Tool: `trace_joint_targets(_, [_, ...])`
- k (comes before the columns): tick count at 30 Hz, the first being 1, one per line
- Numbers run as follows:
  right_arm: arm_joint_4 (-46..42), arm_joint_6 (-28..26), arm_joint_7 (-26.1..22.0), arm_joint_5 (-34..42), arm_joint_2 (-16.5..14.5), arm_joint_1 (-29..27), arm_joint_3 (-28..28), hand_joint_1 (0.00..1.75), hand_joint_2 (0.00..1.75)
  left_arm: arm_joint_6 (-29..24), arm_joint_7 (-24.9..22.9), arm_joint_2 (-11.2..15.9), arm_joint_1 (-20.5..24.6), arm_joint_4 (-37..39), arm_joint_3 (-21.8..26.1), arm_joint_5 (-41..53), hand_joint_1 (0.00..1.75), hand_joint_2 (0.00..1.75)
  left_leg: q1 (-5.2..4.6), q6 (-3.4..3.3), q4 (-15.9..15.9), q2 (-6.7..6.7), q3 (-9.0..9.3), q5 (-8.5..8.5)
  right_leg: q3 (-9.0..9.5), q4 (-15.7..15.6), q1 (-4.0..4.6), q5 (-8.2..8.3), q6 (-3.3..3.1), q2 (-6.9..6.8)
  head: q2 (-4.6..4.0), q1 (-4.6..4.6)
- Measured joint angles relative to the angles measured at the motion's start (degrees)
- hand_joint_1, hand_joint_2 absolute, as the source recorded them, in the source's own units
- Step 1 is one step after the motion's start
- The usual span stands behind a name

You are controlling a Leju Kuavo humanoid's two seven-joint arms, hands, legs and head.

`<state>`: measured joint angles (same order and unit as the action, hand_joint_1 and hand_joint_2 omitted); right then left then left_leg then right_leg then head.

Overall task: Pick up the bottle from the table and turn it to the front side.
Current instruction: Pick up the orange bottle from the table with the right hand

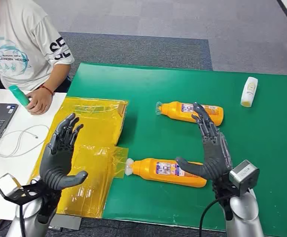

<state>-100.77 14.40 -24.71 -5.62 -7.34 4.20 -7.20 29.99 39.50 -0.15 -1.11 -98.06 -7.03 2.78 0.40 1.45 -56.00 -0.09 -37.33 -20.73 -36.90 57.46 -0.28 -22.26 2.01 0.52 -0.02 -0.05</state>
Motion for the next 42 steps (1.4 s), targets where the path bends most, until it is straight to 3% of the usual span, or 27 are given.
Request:
trace_joint_targets(21, [2.57,-0.45,-0.1,-1.82,2.3,0.21,-1.17,0.0,1.75,-3.63,-0.26,2.02,-2.66,0.22,0.3,4.16,0.0,1.75,0.0,-0.01,0.0,0.0,-0.01,-0.03,0.01,0.0,0.0,-0.03,-0.01,0.0,0.0,0.0])
trace_joint_targets(25, [2.57,-2.99,0.43,-8.01,3.14,0.29,-1.62,0.0,1.75,-3.92,-0.02,2.06,-3.23,0.06,0.41,4.68,0.0,1.75,0.0,-0.01,0.0,0.0,-0.01,-0.03,0.02,0.0,0.0,-0.03,-0.01,-0.01,0.0,0.0])
trace_joint_targets(31, [4.53,-2.53,4.07,-16.75,9.75,2.43,-4.71,0.0,1.75,-4.39,0.33,2.47,-3.7,-0.25,1.01,4.28,0.0,1.75,-0.01,-0.04,0.0,0.0,-0.01,-0.04,0.04,0.0,-0.02,-0.01,0.02,-0.01,0.01,0.0])
trace_joint_targets(37, [10.37,0.34,6.67,-18.25,17.91,6.29,-9.36,0.0,1.75,-4.14,0.66,3.35,-2.43,-0.24,1.19,3.37,0.0,1.75,-0.01,-0.07,0.0,-0.01,0.0,0.0,0.05,-0.01,-0.03,0.03,0.07,-0.02,0.0,0.0])
trace_joint_targets(42, [15.47,0.72,7.51,-18.54,21.49,7.8,-13.29,0.0,1.75,-3.78,0.72,3.59,-0.26,0.28,1.16,3.34,0.0,1.75,-0.01,-0.05,0.0,-0.01,0.01,0.02,0.05,-0.01,-0.02,0.04,0.07,-0.01,0.01,0.01])
